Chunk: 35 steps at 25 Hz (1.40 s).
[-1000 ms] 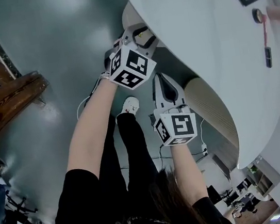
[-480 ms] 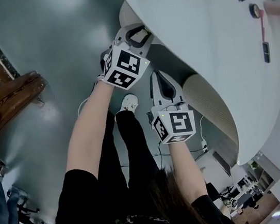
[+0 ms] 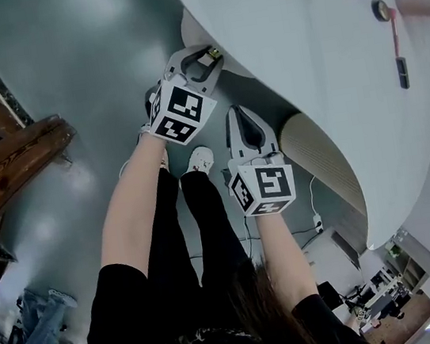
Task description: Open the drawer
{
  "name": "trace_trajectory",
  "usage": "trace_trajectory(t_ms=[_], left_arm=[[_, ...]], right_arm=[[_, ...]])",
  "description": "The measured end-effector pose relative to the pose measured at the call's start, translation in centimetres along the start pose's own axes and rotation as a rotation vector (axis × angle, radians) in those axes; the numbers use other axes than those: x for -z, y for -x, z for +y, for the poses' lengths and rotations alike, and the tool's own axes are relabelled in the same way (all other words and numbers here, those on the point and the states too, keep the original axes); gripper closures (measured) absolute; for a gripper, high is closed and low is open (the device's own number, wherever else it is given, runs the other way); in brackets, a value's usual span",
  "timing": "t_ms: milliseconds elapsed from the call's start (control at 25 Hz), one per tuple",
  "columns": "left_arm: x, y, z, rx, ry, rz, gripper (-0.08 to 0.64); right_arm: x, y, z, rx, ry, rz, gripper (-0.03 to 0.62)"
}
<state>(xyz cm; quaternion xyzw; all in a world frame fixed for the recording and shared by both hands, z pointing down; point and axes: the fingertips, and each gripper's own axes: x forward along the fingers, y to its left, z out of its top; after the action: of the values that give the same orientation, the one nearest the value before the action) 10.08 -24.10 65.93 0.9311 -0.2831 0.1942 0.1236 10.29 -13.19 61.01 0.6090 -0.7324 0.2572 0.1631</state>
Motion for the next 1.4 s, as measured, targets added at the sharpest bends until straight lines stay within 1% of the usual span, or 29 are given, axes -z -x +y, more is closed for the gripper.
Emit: trace_trajectory(t_ms=[120, 280, 720, 920, 1280, 1400], left_arm=[[0.2, 0.2, 0.0, 0.002, -0.004, 0.006, 0.442], [0.2, 0.4, -0.1, -0.015, 0.001, 0.019, 0.442], [1.0, 1.6, -0.5, 0.004, -0.010, 0.111, 0.442], [1.4, 2.5, -0.6, 0.015, -0.021, 0.148, 0.442], [2.2, 3.9, -0.7, -0.010, -0.016, 0.183, 0.442], [2.4, 4.3, -0.7, -0.011, -0.017, 0.196, 0.440]], right_arm=[[0.2, 0.0, 0.1, -0.001, 0.000, 0.009, 0.565], [0.0, 0.4, -0.2, 0.013, -0.017, 0.011, 0.565], [-0.7, 1.4, -0.9, 0.035, -0.057, 0.012, 0.565], [-1.0, 1.7, -0.3, 0.032, -0.064, 0.007, 0.565], [-1.0, 2.7, 0.4, 0.026, -0.079, 0.019, 0.565], [-0.8, 3.0, 0.8, 0.009, -0.073, 0.031, 0.565]])
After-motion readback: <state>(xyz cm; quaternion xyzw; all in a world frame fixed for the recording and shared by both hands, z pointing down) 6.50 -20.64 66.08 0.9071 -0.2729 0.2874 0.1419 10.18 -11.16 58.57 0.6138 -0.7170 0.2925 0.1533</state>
